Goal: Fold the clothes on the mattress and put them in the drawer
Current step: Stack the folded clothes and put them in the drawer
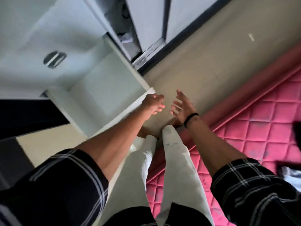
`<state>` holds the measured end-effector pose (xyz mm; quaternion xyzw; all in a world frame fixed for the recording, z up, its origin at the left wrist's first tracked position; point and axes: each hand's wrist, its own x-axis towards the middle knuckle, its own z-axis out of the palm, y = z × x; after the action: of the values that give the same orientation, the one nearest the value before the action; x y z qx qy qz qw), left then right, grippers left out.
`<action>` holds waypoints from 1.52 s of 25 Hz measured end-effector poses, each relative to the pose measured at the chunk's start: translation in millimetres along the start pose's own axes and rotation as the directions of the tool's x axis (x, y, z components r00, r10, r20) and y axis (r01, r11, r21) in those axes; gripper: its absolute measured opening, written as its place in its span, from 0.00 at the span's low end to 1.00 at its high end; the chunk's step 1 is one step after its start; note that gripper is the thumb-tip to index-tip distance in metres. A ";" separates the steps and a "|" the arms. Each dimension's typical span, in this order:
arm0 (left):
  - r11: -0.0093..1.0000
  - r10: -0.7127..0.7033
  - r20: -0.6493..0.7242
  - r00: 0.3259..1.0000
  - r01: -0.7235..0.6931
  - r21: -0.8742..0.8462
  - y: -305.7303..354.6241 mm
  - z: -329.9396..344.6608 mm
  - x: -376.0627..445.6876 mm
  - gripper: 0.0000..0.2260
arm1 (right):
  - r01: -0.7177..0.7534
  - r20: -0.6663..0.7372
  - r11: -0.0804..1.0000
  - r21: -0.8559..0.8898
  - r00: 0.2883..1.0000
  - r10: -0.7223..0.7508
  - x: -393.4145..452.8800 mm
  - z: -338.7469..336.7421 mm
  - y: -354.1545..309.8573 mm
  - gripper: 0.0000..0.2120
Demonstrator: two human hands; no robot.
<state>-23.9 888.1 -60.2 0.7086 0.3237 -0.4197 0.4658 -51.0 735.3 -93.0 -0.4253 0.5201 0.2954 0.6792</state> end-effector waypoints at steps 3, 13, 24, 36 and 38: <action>0.993 0.045 0.064 0.997 -0.052 0.109 56.0 51.9 -8.9 0.05 | 0.061 -0.046 0.982 0.180 0.998 -0.054 -6.4 -65.1 -36.3 0.40; 0.806 0.151 0.268 0.952 -0.275 0.525 167.0 300.0 -28.4 0.08 | 0.284 -0.255 0.735 0.616 0.954 -0.154 -40.8 -296.3 -95.7 0.24; 0.470 0.046 0.607 0.793 -0.554 0.688 155.7 542.6 -73.7 0.17 | 0.471 -0.559 0.427 0.771 0.823 0.100 -79.8 -494.6 -30.3 0.30; 0.137 -0.144 0.557 0.818 -0.541 0.830 191.8 746.9 -4.9 0.71 | 0.163 -0.869 0.975 0.150 0.492 0.052 -38.3 -734.0 -83.3 0.53; 0.193 -0.195 0.550 0.812 -0.518 0.834 189.5 762.9 3.5 0.72 | 0.075 -0.793 0.985 0.155 0.604 0.079 -28.5 -753.8 -86.7 0.60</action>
<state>-85.1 109.9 -152.8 0.7167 -0.2425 -0.6531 0.0307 -329.1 29.1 -115.6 -0.4511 0.7920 0.0297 0.4102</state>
